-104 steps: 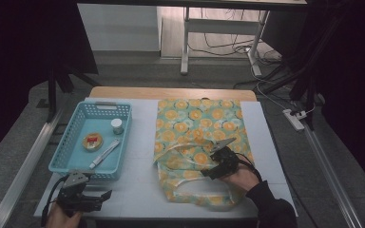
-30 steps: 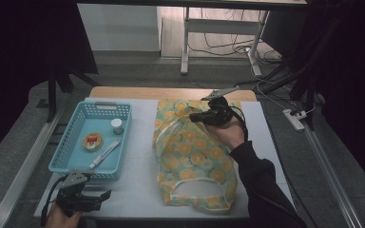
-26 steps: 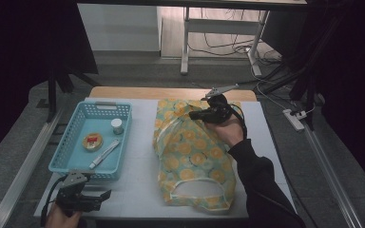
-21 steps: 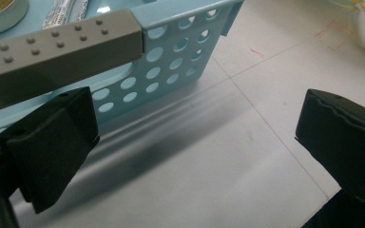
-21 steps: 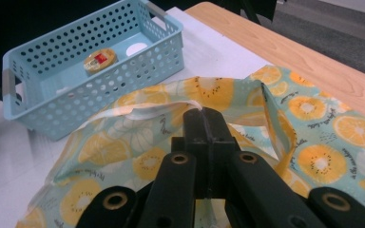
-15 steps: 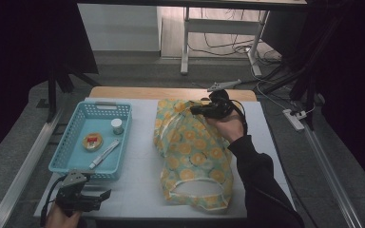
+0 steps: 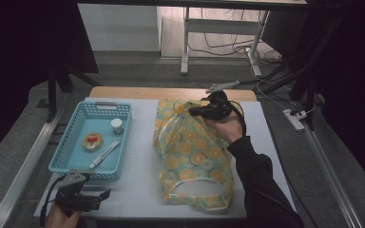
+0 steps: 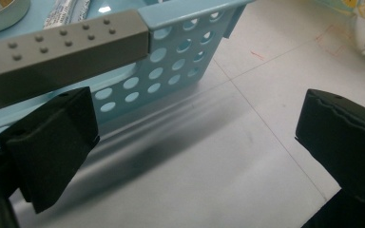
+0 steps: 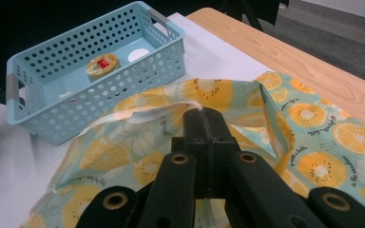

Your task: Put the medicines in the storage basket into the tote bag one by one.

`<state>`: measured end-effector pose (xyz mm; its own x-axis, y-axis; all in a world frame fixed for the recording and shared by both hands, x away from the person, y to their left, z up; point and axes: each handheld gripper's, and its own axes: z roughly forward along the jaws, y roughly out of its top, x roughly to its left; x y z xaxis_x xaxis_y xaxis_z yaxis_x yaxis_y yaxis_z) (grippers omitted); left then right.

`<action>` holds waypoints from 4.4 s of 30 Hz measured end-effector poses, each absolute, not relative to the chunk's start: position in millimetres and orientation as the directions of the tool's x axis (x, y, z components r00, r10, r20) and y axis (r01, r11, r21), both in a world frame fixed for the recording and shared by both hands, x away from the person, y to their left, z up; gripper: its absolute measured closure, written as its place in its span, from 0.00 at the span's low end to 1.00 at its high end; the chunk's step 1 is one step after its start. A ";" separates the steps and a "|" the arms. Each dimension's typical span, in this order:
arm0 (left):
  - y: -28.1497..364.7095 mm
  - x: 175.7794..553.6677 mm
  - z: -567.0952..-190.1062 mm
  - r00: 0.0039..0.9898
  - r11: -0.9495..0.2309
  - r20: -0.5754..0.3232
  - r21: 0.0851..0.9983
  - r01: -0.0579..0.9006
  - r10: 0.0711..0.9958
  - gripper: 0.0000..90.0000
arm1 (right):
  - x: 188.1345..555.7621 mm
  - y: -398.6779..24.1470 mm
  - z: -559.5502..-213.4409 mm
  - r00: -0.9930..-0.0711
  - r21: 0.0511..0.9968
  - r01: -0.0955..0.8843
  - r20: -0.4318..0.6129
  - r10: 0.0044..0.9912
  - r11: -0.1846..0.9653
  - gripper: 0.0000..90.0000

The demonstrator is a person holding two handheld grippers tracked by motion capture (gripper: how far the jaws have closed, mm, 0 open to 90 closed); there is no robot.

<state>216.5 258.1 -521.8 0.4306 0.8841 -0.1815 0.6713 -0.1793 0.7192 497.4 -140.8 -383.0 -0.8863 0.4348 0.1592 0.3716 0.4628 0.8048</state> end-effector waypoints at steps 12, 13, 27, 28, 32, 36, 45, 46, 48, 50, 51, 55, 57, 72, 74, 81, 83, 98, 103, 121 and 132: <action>260.8 214.5 -521.0 0.435 -0.162 -0.198 0.733 0.660 0.878 0.00 | 494.0 -134.8 -383.2 -0.895 0.804 0.365 0.165 0.414 0.469 1.00; 261.2 214.3 -520.8 0.435 -0.160 -0.203 0.731 0.663 0.877 0.00 | 494.0 -134.5 -383.3 -0.896 0.805 0.364 0.165 0.413 0.469 1.00; 268.0 211.2 -513.9 0.463 -0.169 -0.220 0.730 0.662 0.859 0.00 | 493.2 -127.7 -385.8 -0.901 0.804 0.360 0.169 0.399 0.473 1.00; 268.5 211.2 -513.5 0.470 -0.172 -0.225 0.729 0.662 0.854 0.00 | 493.3 -127.6 -386.3 -0.901 0.804 0.360 0.169 0.399 0.472 1.00; 268.3 209.9 -507.9 0.496 -0.183 -0.241 0.727 0.662 0.834 0.00 | 493.3 -128.3 -386.9 -0.901 0.804 0.360 0.168 0.400 0.473 1.00; 267.0 205.5 -497.2 0.513 -0.197 -0.218 0.746 0.636 0.830 0.00 | 493.5 -129.0 -387.0 -0.900 0.804 0.360 0.167 0.402 0.473 1.00; 273.1 209.4 -485.4 0.494 -0.181 -0.195 0.768 0.614 0.847 0.00 | 494.5 -129.9 -391.2 -0.898 0.799 0.366 0.169 0.406 0.477 1.00; 273.5 210.8 -484.1 0.491 -0.179 -0.196 0.768 0.615 0.849 0.00 | 494.8 -129.8 -392.1 -0.898 0.799 0.368 0.172 0.406 0.476 1.00; 274.3 214.5 -481.6 0.479 -0.183 -0.189 0.759 0.625 0.857 0.00 | 495.2 -129.8 -393.0 -0.897 0.798 0.370 0.173 0.407 0.477 1.00; 275.4 218.8 -479.1 0.472 -0.185 -0.176 0.760 0.622 0.864 0.00 | 495.2 -129.6 -393.2 -0.897 0.797 0.369 0.172 0.407 0.477 1.00; 276.0 221.4 -478.1 0.465 -0.181 -0.174 0.762 0.622 0.868 0.00 | 495.1 -129.6 -392.9 -0.897 0.798 0.368 0.170 0.407 0.478 1.00; 279.8 232.2 -476.2 0.441 -0.169 -0.173 0.754 0.634 0.881 0.00 | 494.5 -130.5 -391.3 -0.898 0.802 0.363 0.166 0.407 0.475 1.00; 281.2 236.8 -475.0 0.432 -0.170 -0.171 0.747 0.643 0.885 0.00 | 494.2 -131.1 -390.8 -0.899 0.803 0.361 0.164 0.406 0.474 1.00; 293.2 265.6 -471.0 0.406 -0.178 -0.150 0.727 0.663 0.901 0.00 | 493.8 -131.5 -389.8 -0.900 0.803 0.358 0.161 0.406 0.476 1.00; 293.6 269.4 -470.2 0.405 -0.186 -0.138 0.725 0.663 0.904 0.00 | 494.0 -131.5 -390.2 -0.900 0.804 0.357 0.160 0.406 0.475 1.00; 300.4 290.3 -468.5 0.390 -0.187 -0.131 0.712 0.676 0.911 0.00 | 493.7 -131.5 -389.9 -0.901 0.805 0.356 0.160 0.403 0.475 1.00; 301.1 295.9 -467.9 0.386 -0.193 -0.117 0.712 0.675 0.915 0.00 | 493.9 -131.7 -390.2 -0.901 0.805 0.356 0.160 0.403 0.476 1.00; 314.0 333.9 -467.5 0.342 -0.180 -0.119 0.668 0.722 0.932 0.00 | 494.1 -132.8 -392.0 -0.900 0.804 0.358 0.163 0.404 0.474 1.00; 313.4 347.4 -469.1 0.370 -0.209 -0.117 0.653 0.728 0.922 0.00 | 493.7 -131.5 -393.6 -0.902 0.802 0.357 0.162 0.401 0.478 1.00; 321.8 388.2 -495.3 0.316 -0.220 -0.090 0.543 0.810 0.944 0.00 | 495.3 -136.9 -397.5 -0.897 0.799 0.366 0.167 0.409 0.477 1.00; 316.6 408.5 -508.4 0.299 -0.245 -0.064 0.422 0.873 0.952 0.00 | 495.1 -135.4 -400.2 -0.898 0.800 0.367 0.171 0.405 0.476 1.00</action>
